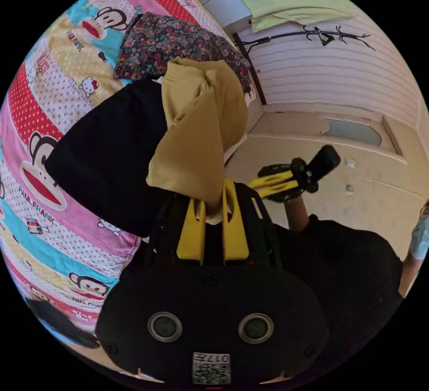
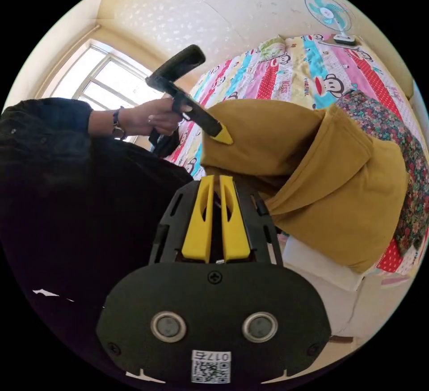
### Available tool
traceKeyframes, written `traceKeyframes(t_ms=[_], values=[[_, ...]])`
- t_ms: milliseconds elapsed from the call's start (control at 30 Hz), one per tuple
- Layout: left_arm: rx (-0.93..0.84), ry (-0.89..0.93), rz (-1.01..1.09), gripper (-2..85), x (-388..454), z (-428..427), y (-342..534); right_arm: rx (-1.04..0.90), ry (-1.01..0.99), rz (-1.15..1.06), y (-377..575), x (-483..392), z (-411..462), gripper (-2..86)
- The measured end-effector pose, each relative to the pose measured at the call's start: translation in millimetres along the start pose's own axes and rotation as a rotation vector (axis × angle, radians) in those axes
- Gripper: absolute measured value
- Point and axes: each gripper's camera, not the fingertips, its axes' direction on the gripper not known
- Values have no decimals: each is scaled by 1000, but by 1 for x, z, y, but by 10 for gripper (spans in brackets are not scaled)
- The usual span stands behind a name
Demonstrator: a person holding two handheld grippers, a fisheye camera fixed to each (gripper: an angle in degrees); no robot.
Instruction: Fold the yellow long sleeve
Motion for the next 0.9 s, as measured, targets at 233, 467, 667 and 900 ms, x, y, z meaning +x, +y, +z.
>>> traceKeyframes(t_ms=[233, 467, 667, 900], values=[[-187, 168, -16, 54, -34, 39, 2, 121, 231, 129, -69, 66, -35, 106], [-538, -249, -224, 34, -78, 140, 9, -323, 475, 296, -104, 133, 78, 142], [-349, -243, -308, 47, -84, 136, -16, -194, 456, 332, -92, 93, 35, 47], [75, -238, -364, 78, -96, 107, -83, -326, 398, 599, -7, 105, 23, 40]])
